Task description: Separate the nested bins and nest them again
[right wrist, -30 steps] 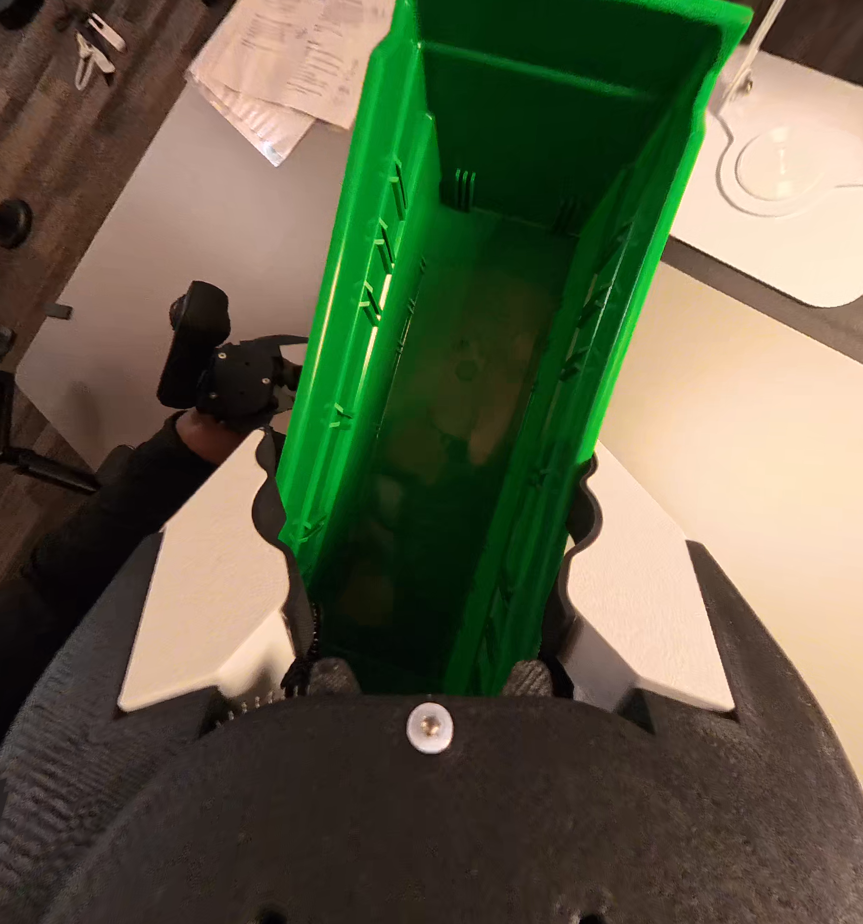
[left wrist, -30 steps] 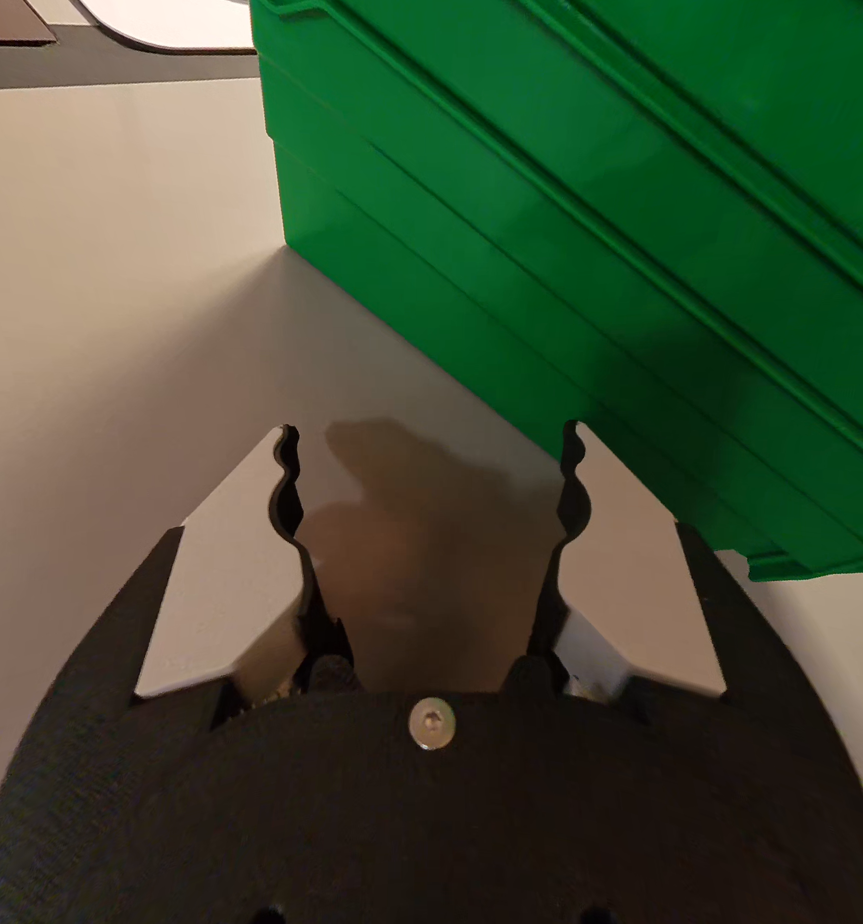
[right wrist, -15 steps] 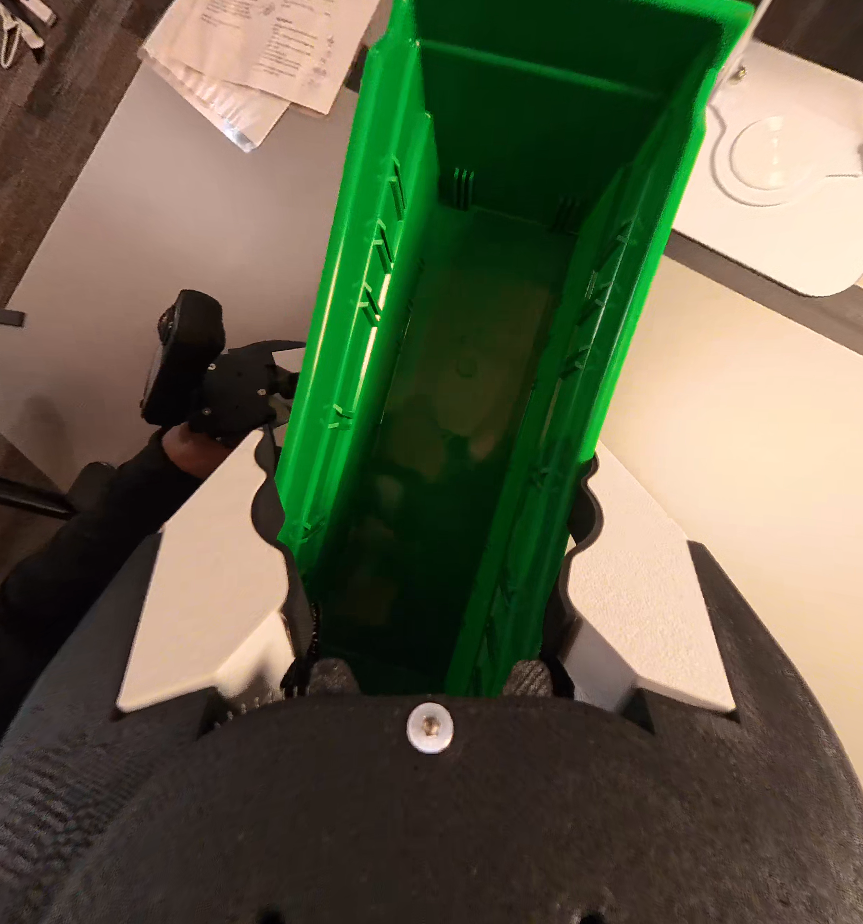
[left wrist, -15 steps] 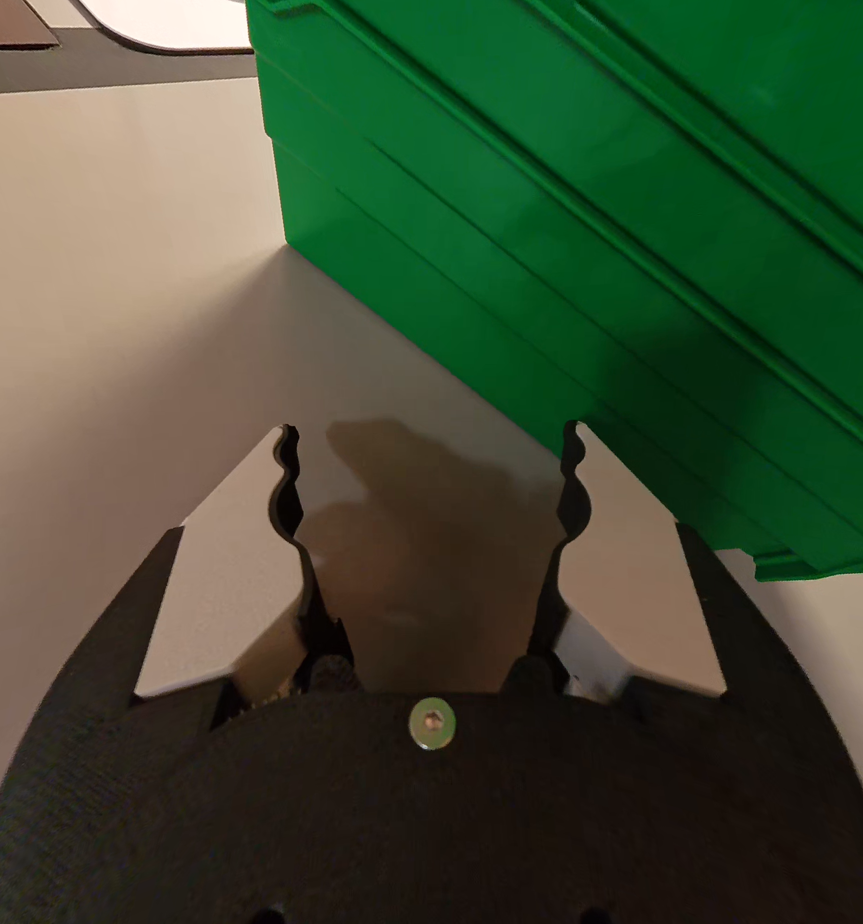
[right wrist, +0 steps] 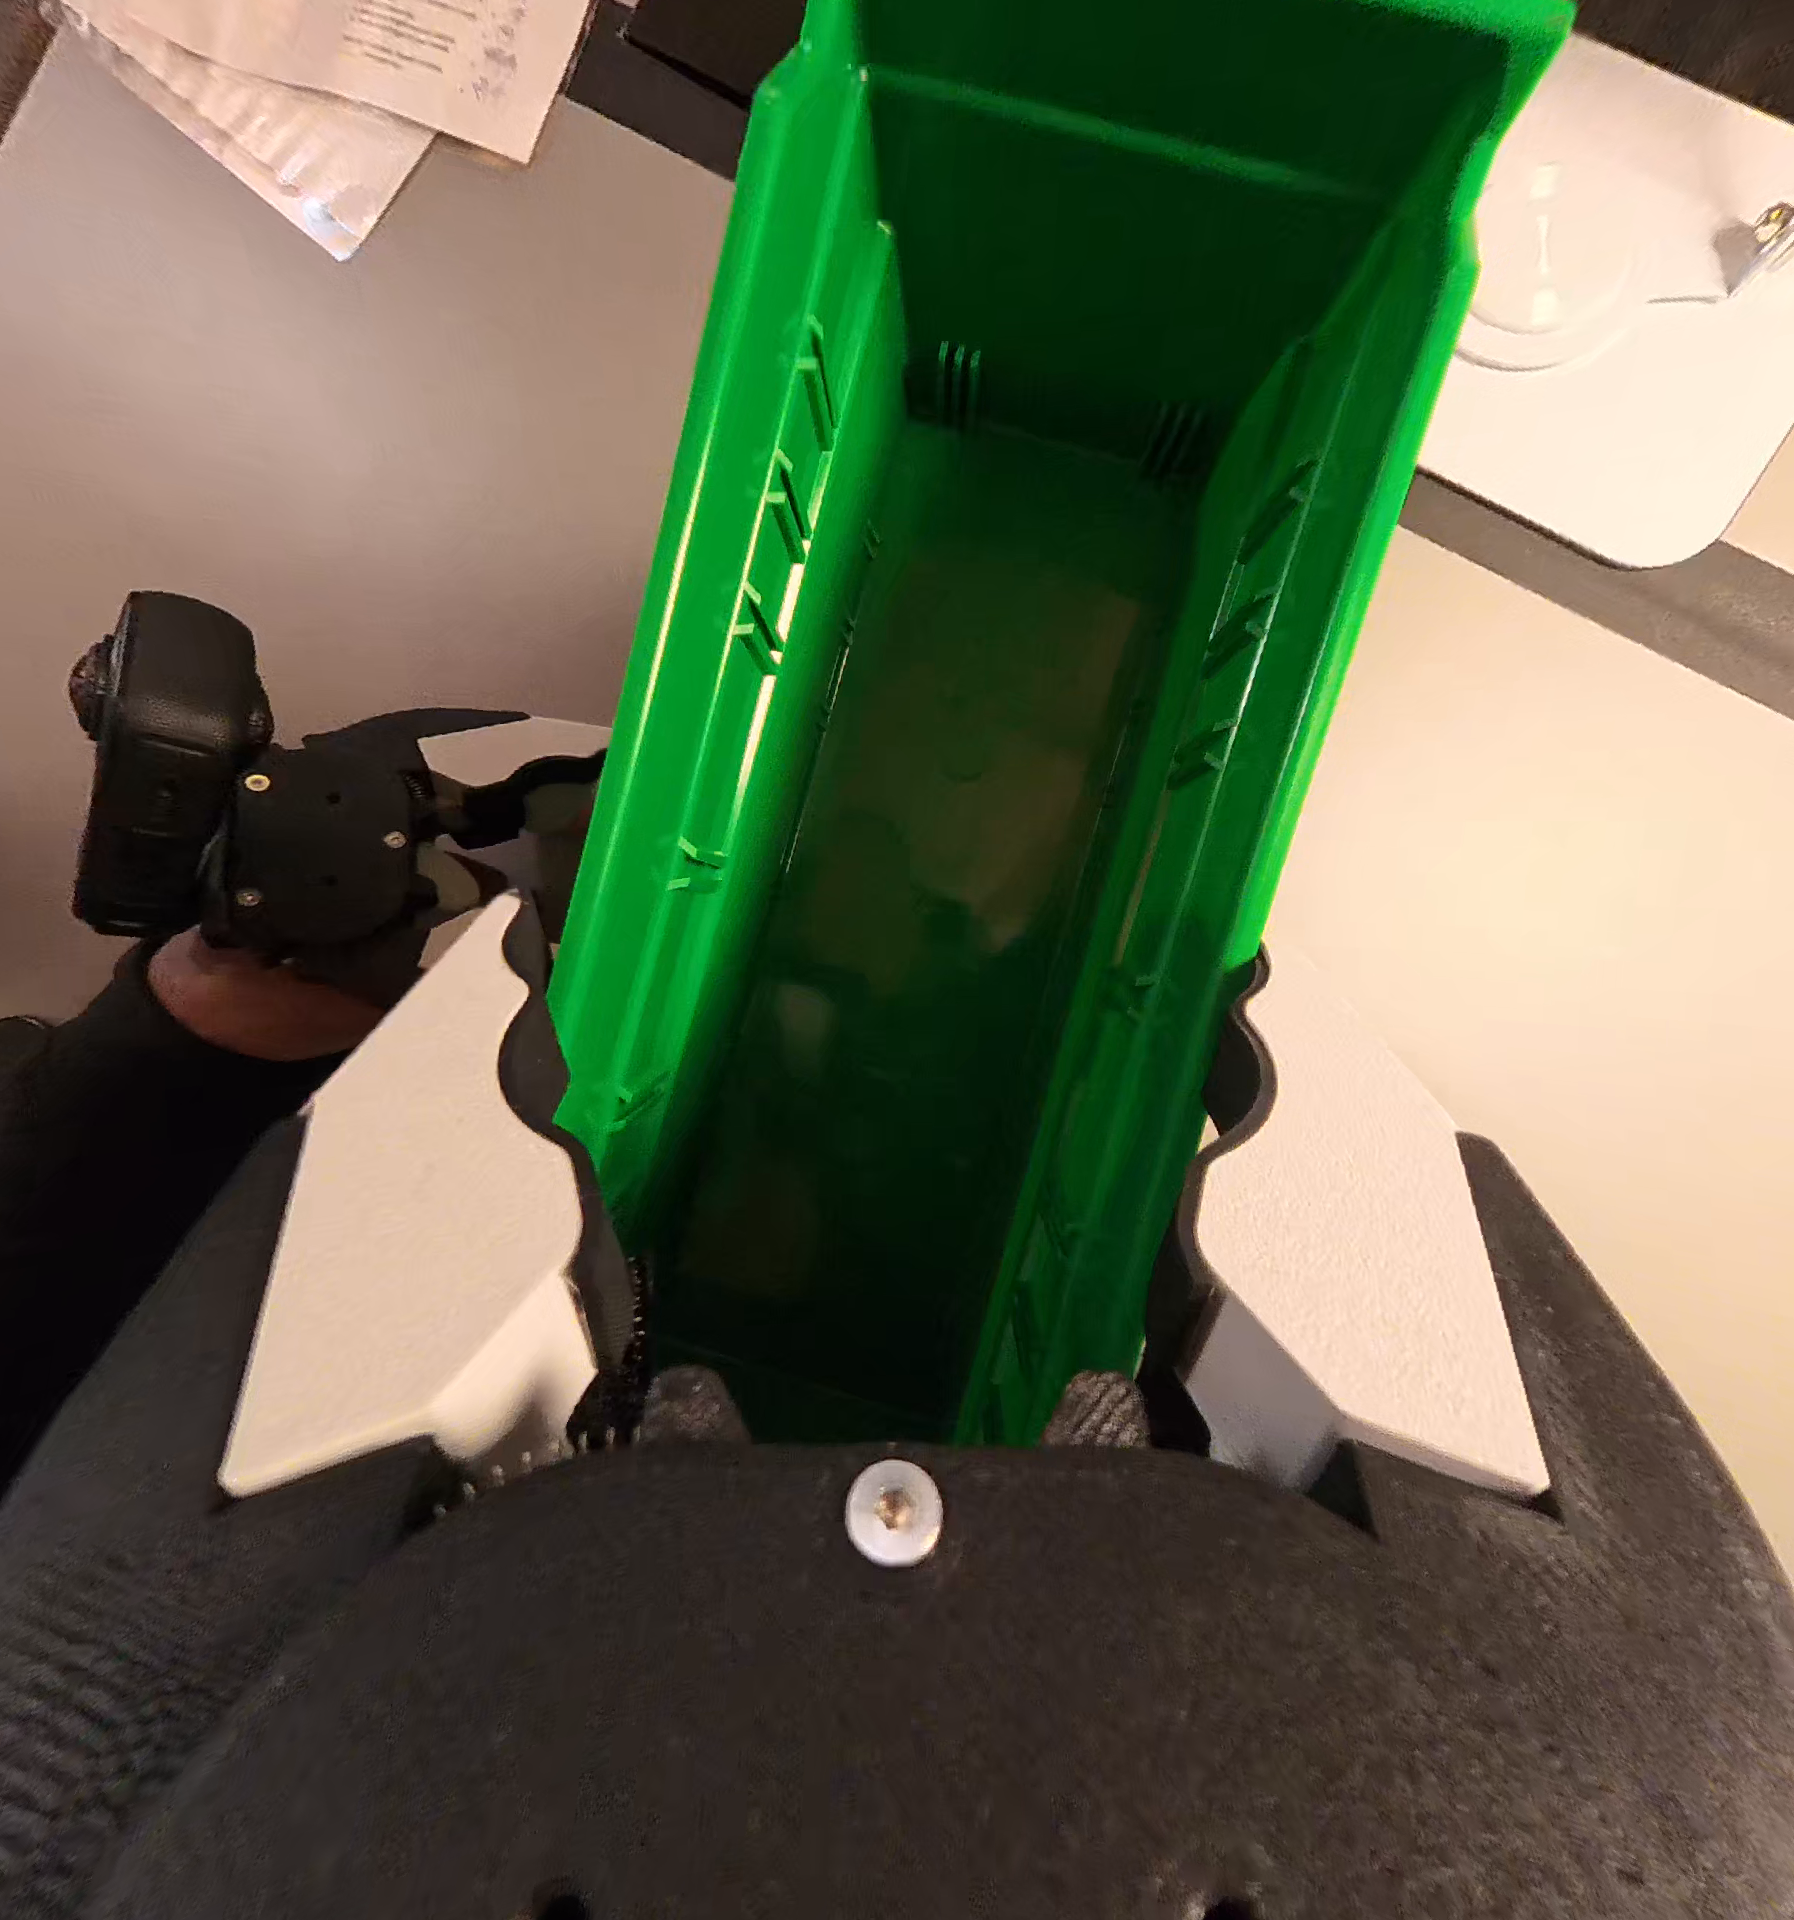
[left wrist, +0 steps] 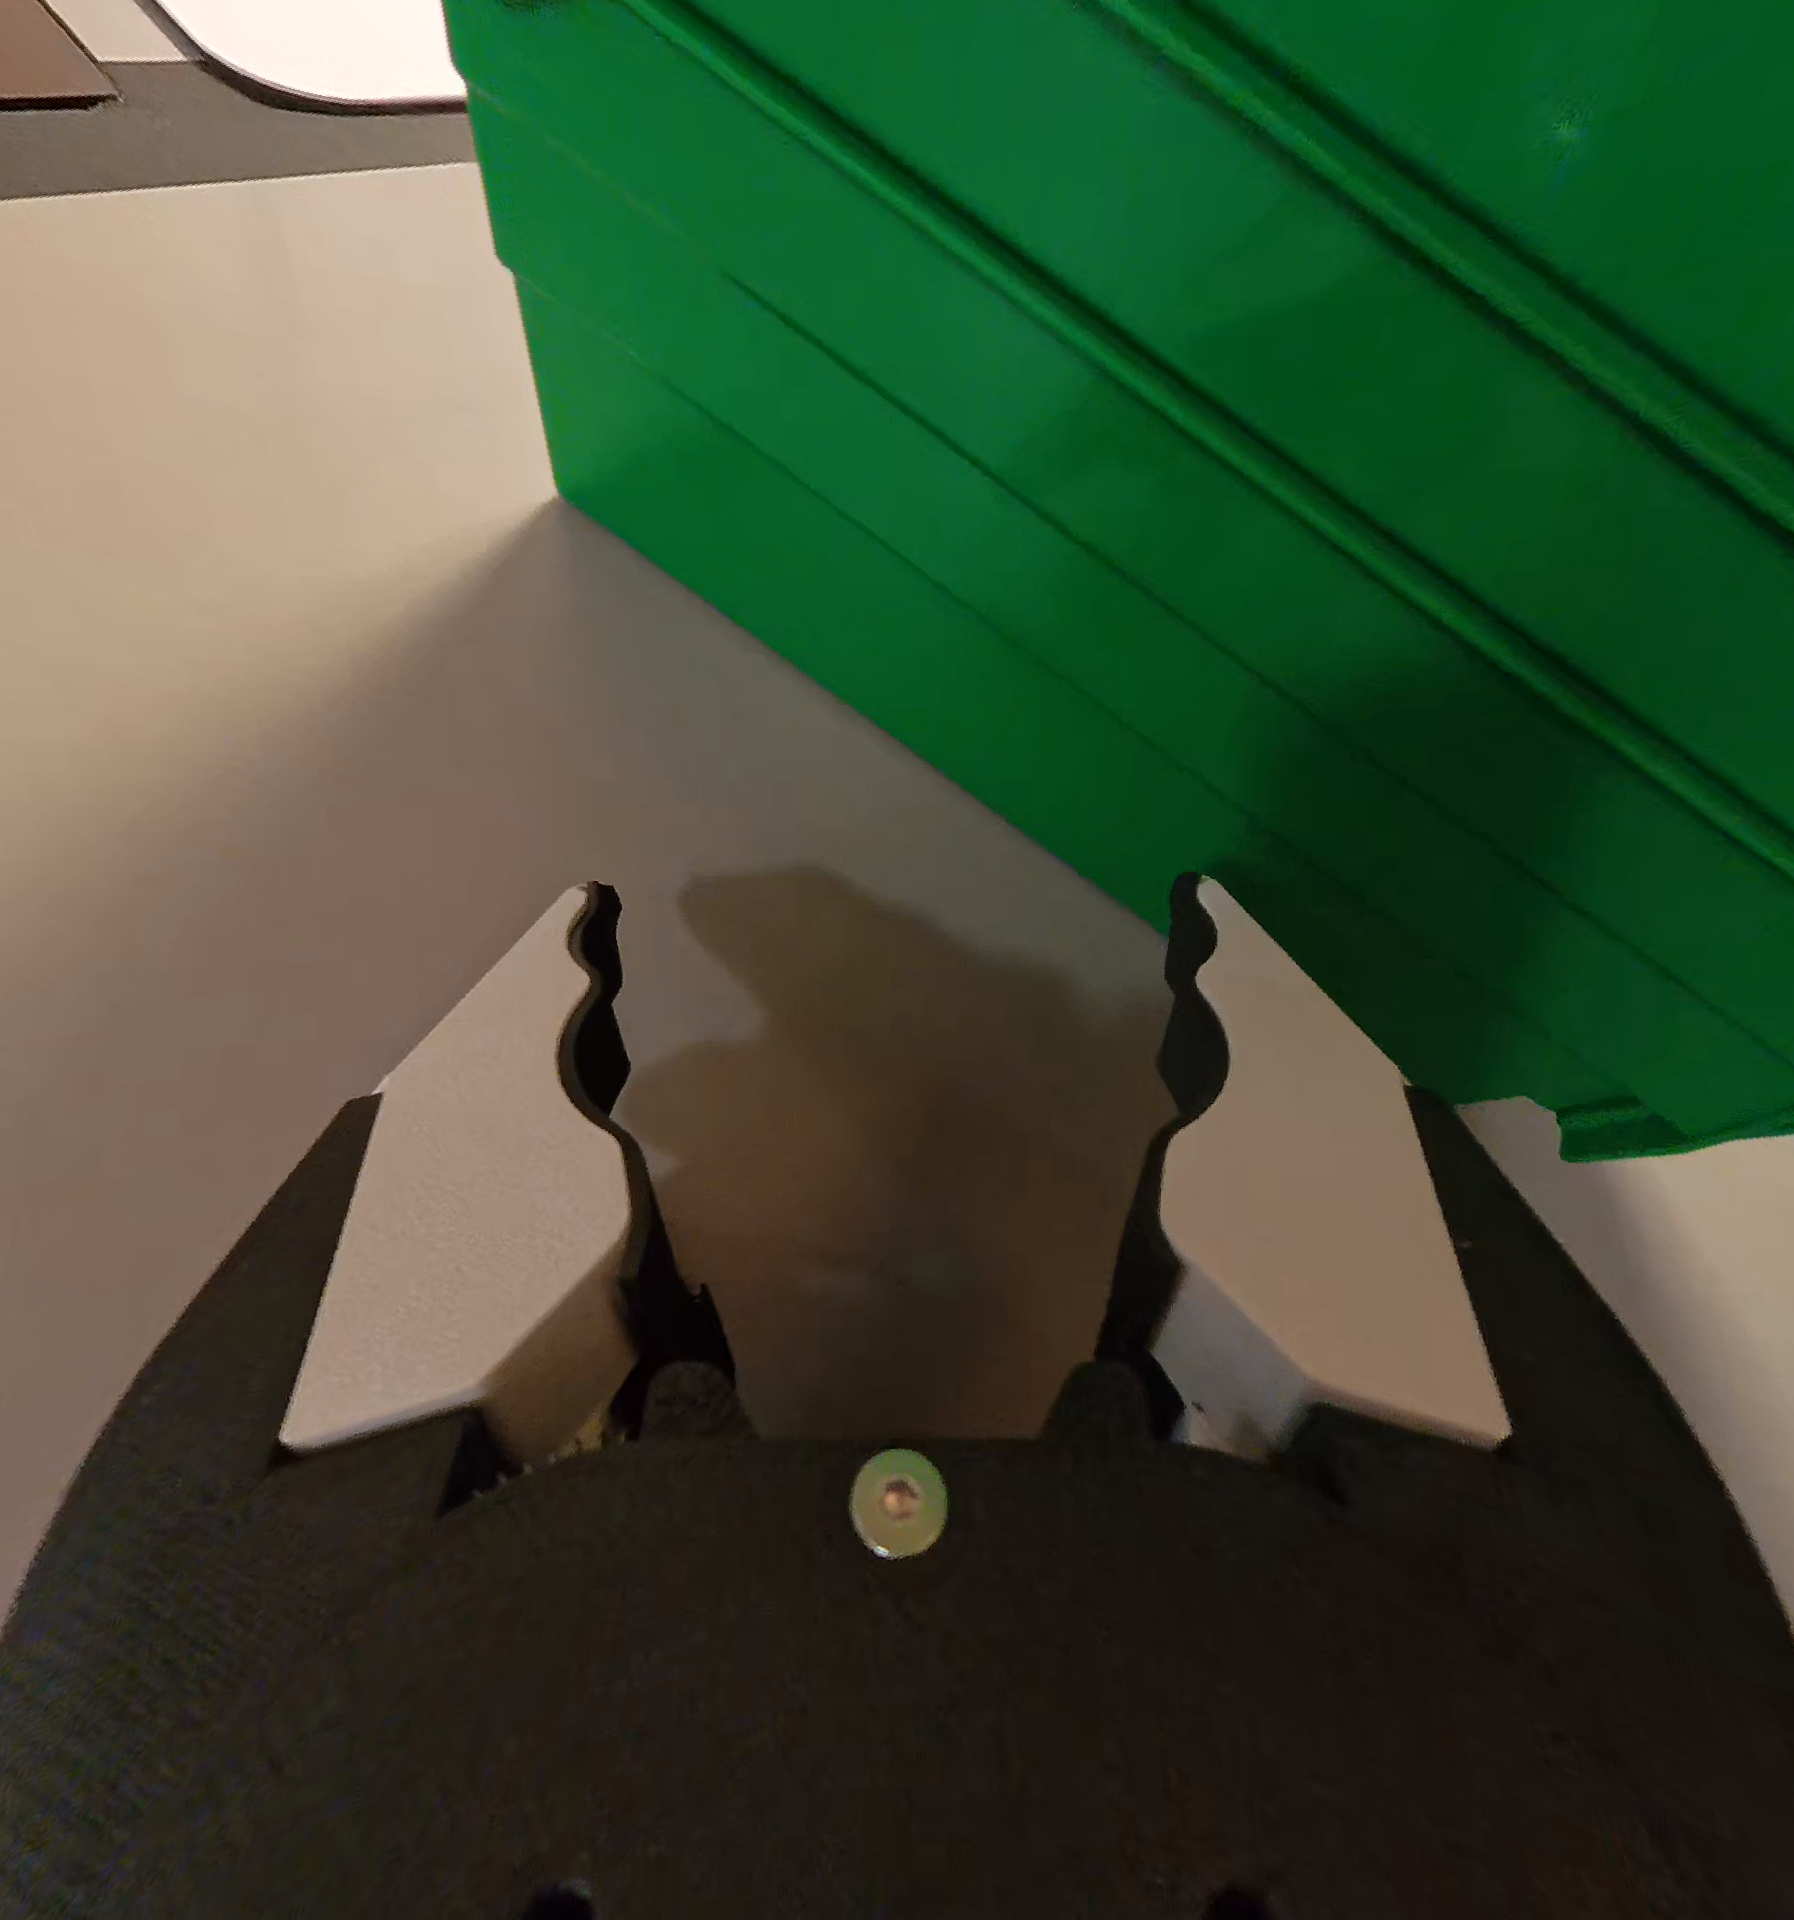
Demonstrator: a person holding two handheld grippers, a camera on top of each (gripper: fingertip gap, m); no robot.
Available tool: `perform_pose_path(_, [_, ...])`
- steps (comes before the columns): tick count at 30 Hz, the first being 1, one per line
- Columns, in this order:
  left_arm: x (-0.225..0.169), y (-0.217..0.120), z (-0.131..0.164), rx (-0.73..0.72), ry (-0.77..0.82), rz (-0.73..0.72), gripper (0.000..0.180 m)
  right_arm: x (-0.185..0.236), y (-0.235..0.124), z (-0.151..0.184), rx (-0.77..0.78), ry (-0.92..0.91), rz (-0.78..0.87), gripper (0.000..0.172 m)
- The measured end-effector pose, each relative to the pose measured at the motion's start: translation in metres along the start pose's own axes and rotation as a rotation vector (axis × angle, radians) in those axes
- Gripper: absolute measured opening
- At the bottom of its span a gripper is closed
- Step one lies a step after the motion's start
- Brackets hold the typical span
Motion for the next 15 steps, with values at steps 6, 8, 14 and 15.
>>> perform_pose_path(6, [-0.001, 0.001, 0.0, 0.004, 0.009, -0.004, 0.105, -0.002, 0.0, 0.007, -0.026, -0.013, -0.02, 0.129])
perform_pose_path(8, [-0.001, 0.001, 0.0, 0.004, 0.01, -0.005, 0.105, -0.004, 0.0, 0.01, -0.024, -0.012, -0.028, 0.13])
perform_pose_path(14, [-0.001, 0.001, 0.0, 0.003, 0.012, -0.005, 0.105, -0.004, 0.017, 0.013, 0.069, -0.058, 0.021, 0.131])
perform_pose_path(15, [-0.001, 0.001, 0.0, 0.002, 0.009, -0.003, 0.105, -0.003, 0.021, 0.013, 0.082, -0.063, 0.032, 0.132])
Point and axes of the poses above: each gripper's, where its closed fingertips meet, y out along the fingers, z out of its underside, x = y × z across the jaws, the point moved 8 cm from there along -y, back along the fingers, and after that the axes turned 4 degrees about -z, right-handed, at the moved point
